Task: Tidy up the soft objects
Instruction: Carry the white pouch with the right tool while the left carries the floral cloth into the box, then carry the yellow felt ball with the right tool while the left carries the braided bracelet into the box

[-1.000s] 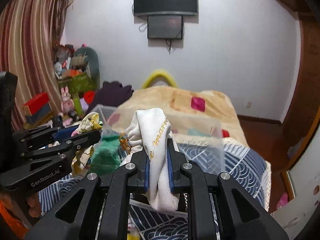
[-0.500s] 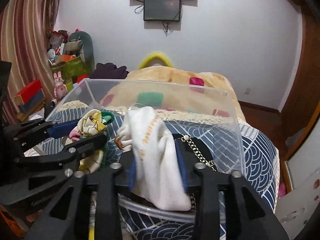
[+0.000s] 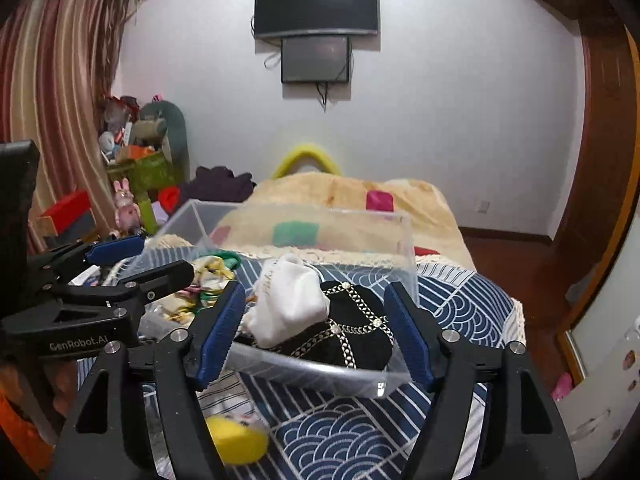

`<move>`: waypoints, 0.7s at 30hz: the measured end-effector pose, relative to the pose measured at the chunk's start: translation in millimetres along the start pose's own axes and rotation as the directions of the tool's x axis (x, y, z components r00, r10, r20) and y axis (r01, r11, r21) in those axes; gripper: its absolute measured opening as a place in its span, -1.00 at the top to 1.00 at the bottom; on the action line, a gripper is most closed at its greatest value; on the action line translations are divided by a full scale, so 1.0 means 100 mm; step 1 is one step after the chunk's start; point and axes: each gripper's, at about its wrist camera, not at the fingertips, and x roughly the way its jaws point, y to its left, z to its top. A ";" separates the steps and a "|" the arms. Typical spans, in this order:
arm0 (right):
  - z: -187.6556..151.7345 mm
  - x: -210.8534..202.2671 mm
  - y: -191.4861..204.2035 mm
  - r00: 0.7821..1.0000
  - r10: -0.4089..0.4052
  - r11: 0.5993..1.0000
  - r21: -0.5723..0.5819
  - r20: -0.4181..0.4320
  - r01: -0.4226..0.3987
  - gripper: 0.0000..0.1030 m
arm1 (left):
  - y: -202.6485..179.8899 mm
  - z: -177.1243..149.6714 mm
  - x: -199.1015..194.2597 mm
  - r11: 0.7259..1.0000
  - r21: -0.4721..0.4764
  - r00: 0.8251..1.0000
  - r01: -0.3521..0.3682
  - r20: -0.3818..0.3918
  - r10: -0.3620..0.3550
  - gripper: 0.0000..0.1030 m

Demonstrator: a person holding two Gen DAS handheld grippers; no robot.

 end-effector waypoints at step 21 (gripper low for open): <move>-0.50 0.05 0.22 0.994 0.055 0.998 0.008 -0.095 -0.055 -0.49 | 0.23 -0.86 -0.53 0.994 0.063 0.994 -0.084 -0.070 0.089 -0.97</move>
